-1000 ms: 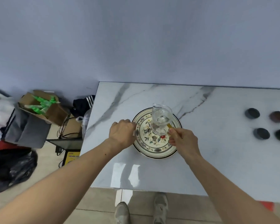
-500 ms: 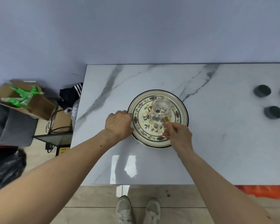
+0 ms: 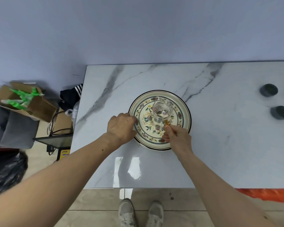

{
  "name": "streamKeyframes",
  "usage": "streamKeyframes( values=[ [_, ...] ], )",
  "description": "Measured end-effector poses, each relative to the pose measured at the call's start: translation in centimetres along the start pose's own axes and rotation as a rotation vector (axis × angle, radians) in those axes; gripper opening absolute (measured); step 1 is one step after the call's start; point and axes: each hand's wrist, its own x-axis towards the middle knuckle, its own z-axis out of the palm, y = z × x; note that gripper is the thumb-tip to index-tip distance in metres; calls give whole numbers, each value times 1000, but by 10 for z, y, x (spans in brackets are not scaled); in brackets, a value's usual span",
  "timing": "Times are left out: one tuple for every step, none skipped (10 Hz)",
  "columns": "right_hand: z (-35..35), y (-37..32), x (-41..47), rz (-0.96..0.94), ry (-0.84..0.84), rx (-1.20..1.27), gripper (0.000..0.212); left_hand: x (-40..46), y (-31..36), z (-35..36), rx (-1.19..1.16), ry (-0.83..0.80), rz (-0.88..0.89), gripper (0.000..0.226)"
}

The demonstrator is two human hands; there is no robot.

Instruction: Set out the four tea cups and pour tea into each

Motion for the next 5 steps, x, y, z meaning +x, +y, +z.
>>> streamKeyframes(
  values=[
    [1, 3, 0, 14, -24, 13, 23, 1, 1, -2, 8, -5, -6, 38],
    [2, 3, 1, 17, -34, 13, 19, 1, 1, -4, 12, -5, -9, 39],
    [1, 2, 0, 35, -53, 24, 7, -2, 2, -8, 21, -11, -6, 39],
    [-2, -4, -2, 64, -90, 3, 18, -5, 4, -15, 31, -24, -15, 38],
    [-11, -10, -9, 101, -96, -54, 30, -10, 3, -29, 46, -25, -24, 36]
  ],
)
